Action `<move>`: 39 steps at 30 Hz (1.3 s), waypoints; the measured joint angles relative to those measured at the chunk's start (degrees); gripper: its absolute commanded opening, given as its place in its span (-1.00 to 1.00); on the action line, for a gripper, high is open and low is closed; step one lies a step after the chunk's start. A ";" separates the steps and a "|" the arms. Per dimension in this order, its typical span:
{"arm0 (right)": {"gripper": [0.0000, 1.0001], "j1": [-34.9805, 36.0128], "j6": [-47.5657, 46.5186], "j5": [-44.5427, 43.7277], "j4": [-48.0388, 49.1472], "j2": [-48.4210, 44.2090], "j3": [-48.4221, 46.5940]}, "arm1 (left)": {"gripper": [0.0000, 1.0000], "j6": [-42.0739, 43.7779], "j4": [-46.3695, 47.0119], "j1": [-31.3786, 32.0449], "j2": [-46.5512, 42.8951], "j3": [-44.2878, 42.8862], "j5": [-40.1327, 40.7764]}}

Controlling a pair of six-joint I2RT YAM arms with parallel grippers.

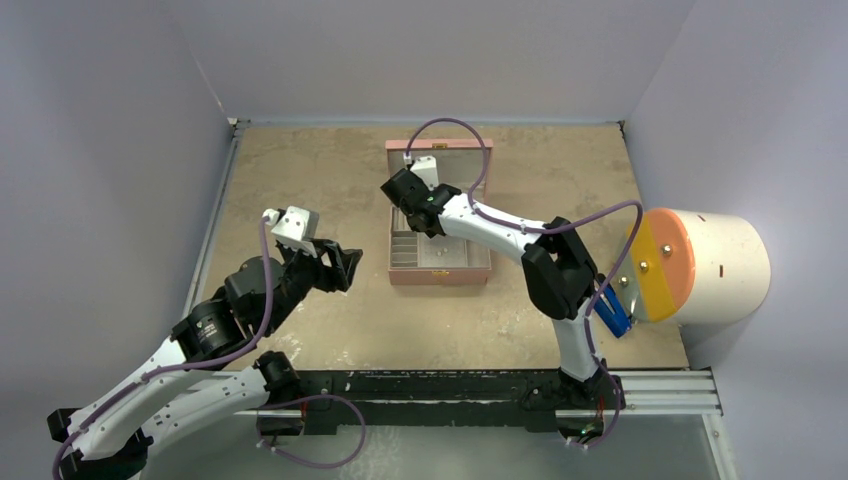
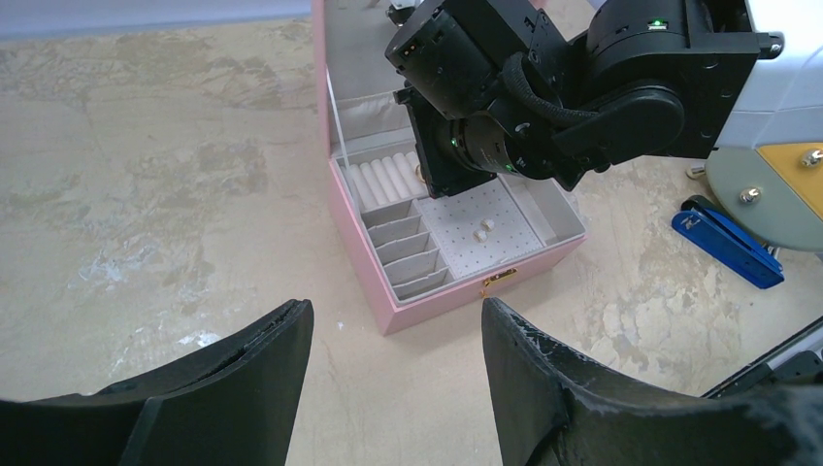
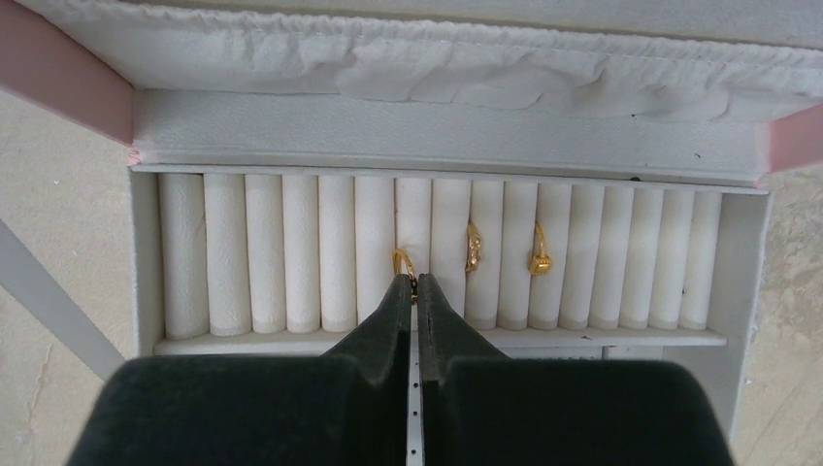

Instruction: Organize the mixed jewelry

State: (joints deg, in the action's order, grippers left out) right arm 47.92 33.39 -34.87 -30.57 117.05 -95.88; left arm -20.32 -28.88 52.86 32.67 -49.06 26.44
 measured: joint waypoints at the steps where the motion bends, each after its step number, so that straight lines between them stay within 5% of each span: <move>1: -1.00 0.00 0.04 0.00 0.00 0.00 0.00 | 0.28 0.00 -0.02 0.00 0.02 0.02 -0.02; 33: -1.00 -2.08 0.87 3.85 0.85 2.58 -0.94 | 0.28 0.02 0.00 -0.35 0.76 0.07 -0.02; 39: -0.75 -2.19 0.48 4.17 1.68 1.99 -0.13 | 0.29 0.04 0.00 -0.35 0.98 0.09 0.00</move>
State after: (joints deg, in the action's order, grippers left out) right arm 45.74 33.87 -30.70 -28.88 119.04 -96.01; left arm -20.27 -28.88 52.51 33.65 -48.97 26.44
